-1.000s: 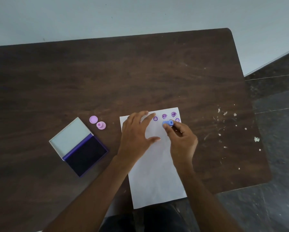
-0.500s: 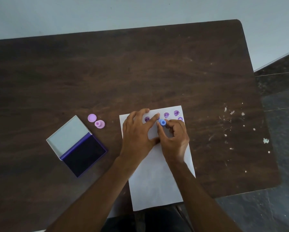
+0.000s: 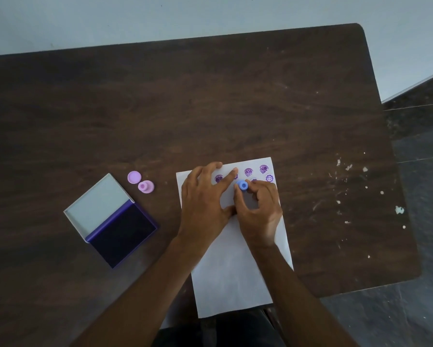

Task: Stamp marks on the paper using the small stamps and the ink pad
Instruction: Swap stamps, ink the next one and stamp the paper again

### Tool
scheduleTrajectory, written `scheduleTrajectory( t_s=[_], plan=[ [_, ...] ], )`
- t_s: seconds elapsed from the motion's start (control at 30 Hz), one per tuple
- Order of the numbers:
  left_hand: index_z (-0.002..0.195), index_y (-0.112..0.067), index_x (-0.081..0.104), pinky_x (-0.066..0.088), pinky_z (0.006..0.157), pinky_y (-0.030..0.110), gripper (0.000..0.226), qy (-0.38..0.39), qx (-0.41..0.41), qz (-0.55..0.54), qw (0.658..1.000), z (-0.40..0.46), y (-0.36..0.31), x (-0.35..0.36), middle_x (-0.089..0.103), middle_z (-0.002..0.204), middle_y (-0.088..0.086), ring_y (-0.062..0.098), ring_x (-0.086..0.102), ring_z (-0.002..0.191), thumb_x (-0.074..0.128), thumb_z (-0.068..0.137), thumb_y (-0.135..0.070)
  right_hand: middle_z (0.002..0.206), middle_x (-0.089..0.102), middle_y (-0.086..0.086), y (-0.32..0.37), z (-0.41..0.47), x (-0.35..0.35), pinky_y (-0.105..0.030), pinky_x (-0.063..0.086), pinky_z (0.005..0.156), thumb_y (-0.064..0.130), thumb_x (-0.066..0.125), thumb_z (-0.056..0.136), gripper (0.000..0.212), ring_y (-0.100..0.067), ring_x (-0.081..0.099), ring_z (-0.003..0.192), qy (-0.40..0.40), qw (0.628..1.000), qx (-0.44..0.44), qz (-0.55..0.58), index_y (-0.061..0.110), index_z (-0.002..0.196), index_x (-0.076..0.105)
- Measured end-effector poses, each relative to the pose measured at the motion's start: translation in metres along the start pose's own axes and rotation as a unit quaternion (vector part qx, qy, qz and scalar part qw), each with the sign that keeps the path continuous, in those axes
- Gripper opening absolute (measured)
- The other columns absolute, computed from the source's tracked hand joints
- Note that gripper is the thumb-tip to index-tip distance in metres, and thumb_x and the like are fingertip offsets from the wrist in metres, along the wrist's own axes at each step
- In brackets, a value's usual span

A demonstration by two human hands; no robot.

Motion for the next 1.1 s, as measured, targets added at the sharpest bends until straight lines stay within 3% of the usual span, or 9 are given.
scheduleTrajectory(
  t_s=[0.13,0.63,1.1],
  plan=[
    [0.141,-0.033,0.045,0.040,0.107,0.047,0.075,-0.025,0.002,-0.018,1.000,0.0012,0.0013,-0.0049,0.048,0.146,0.007,0.033,0.045,0.131,0.070,0.076,-0.059,0.093,0.071,-0.018,-0.0001,0.0026,0.0081,-0.033,0.054,0.077,0.021,0.077,0.074,0.033,-0.024,0.065,0.078,0.019,1.000,0.017,-0.018,-0.002,0.096,0.067],
    [0.147,-0.038,0.036,0.030,0.113,0.041,0.078,-0.001,0.004,0.010,1.000,0.0007,-0.0003,-0.0003,0.035,0.155,0.001,0.026,0.031,0.140,0.064,0.078,-0.063,0.094,0.071,-0.011,0.0011,0.0039,0.0064,-0.036,0.058,0.076,0.021,0.079,0.076,0.028,-0.018,0.063,0.079,0.037,0.998,0.038,-0.015,0.004,0.094,0.067],
    [0.143,-0.034,0.043,0.039,0.107,0.047,0.078,-0.019,0.003,-0.004,1.000,0.0010,0.0012,-0.0002,0.046,0.147,0.007,0.032,0.043,0.133,0.071,0.075,-0.060,0.090,0.070,-0.012,-0.0004,0.0044,0.0079,-0.035,0.058,0.074,0.019,0.079,0.076,0.026,-0.017,0.061,0.076,0.029,0.999,0.025,0.000,0.004,0.092,0.066]
  ],
)
Point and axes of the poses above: each hand's wrist, its own z-axis towards the middle knuckle, its own x-axis out of the palm, y = z × x, the point moved 9 cm from there along z, towards the middle knuckle
